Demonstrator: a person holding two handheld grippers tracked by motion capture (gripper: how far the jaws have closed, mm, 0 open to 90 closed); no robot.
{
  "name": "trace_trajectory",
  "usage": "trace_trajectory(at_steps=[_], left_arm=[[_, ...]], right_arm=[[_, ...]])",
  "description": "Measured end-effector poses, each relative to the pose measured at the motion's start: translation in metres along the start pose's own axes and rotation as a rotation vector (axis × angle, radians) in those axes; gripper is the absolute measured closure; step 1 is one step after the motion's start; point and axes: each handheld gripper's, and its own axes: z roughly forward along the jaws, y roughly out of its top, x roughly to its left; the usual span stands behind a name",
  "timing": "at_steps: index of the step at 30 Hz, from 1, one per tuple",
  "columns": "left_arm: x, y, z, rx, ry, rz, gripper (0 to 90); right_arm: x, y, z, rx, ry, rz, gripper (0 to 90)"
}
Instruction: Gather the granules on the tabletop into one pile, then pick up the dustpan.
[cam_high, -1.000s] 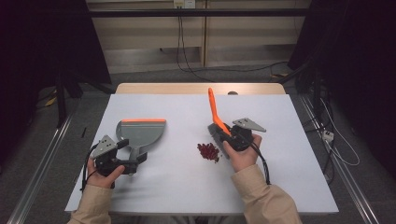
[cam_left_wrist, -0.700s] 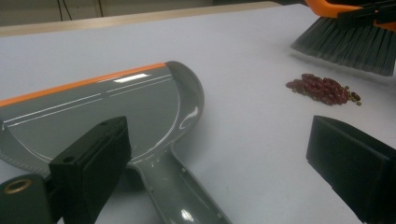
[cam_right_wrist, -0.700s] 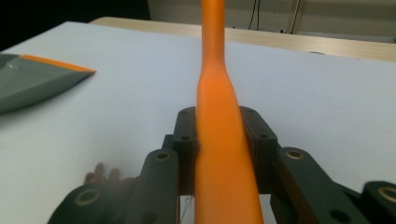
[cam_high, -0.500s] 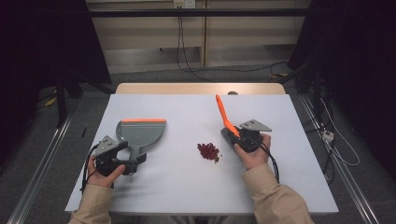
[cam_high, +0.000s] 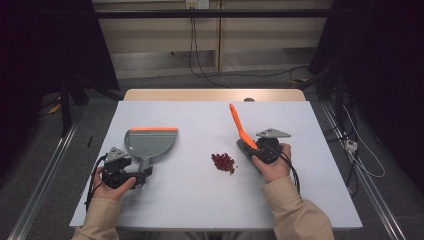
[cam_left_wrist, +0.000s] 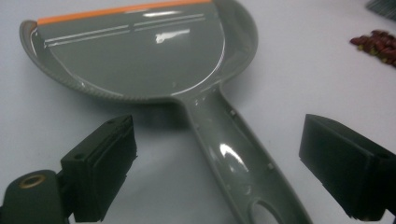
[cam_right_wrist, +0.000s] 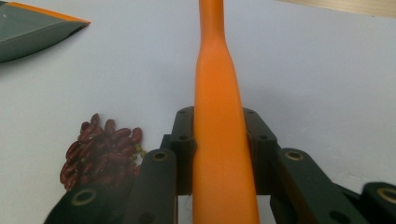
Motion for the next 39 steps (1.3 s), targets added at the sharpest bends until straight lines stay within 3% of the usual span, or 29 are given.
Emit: trace_trajectory(at_steps=[8, 15, 20, 24, 28, 30, 33, 35, 36, 39], left_arm=[[-0.003, 0.002, 0.006, 0.089, 0.069, -0.027, 16.4], [0.001, 0.007, 0.005, 0.104, 0.085, -0.068, 23.4], [0.004, 0.011, 0.005, 0.130, 0.096, -0.062, 31.0], [0.005, 0.016, 0.006, 0.130, 0.114, -0.080, 36.1], [0.001, 0.021, 0.018, 0.178, 0.149, -0.077, 38.0], [-0.004, 0.023, 0.023, 0.197, 0.177, -0.037, 42.8], [-0.006, 0.026, 0.029, 0.201, 0.217, -0.012, 50.2], [-0.005, 0.026, 0.035, 0.217, 0.220, -0.012, 62.2], [-0.004, 0.027, 0.036, 0.237, 0.214, 0.006, 62.5], [0.000, 0.028, 0.034, 0.218, 0.203, 0.004, 63.1]], right_arm=[[-0.002, -0.001, -0.004, 0.010, 0.014, -0.002, 70.6], [-0.004, -0.002, -0.005, 0.007, 0.019, -0.006, 70.7], [-0.004, -0.002, -0.004, 0.006, 0.023, -0.007, 70.6], [-0.004, -0.002, -0.004, 0.002, 0.025, -0.011, 70.6], [-0.004, -0.002, -0.004, 0.002, 0.025, -0.008, 70.6], [-0.004, -0.002, -0.004, 0.003, 0.022, -0.013, 70.6], [-0.003, -0.002, -0.004, 0.002, 0.018, -0.018, 70.7], [-0.003, -0.002, -0.004, 0.002, 0.021, -0.019, 70.7], [-0.004, -0.003, -0.004, 0.002, 0.021, -0.019, 70.7], [-0.005, -0.003, -0.005, 0.002, 0.019, -0.018, 70.8]])
